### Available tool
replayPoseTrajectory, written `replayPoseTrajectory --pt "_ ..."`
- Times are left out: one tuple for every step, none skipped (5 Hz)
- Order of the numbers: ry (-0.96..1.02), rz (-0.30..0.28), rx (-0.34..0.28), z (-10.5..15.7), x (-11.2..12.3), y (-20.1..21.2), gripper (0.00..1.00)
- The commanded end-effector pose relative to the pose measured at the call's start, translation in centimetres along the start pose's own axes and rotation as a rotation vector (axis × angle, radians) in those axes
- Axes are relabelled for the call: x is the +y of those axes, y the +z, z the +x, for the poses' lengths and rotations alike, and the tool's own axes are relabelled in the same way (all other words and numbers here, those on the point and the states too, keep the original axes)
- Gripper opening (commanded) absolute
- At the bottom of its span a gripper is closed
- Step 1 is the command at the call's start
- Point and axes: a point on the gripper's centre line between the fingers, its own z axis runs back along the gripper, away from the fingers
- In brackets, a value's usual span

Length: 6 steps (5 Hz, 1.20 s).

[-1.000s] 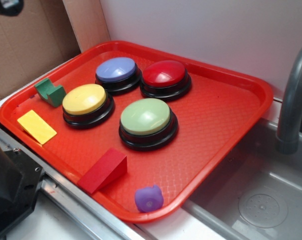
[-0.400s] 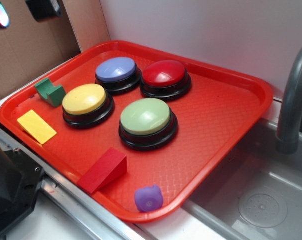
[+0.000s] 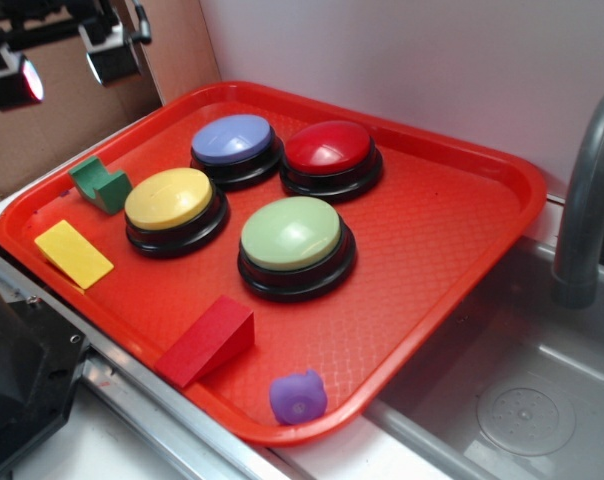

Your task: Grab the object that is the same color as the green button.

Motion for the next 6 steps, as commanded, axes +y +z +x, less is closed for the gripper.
replayPoseTrajectory --pt "0.244 0.052 -0.088 2.4 2.1 -4.2 1.0" --pt "0.303 0.079 -0.121 3.3 2.9 -6.5 1.0" --pt "0.348 0.074 -0.088 3.8 3.4 -8.2 1.0" --pt "0.368 0.06 -0.061 4.1 3.7 -9.3 1.0" --pt "0.389 0.059 -0.039 4.5 4.0 -10.1 1.0" --pt "0.391 0.041 -0.035 4.7 4.0 -10.1 1.0"
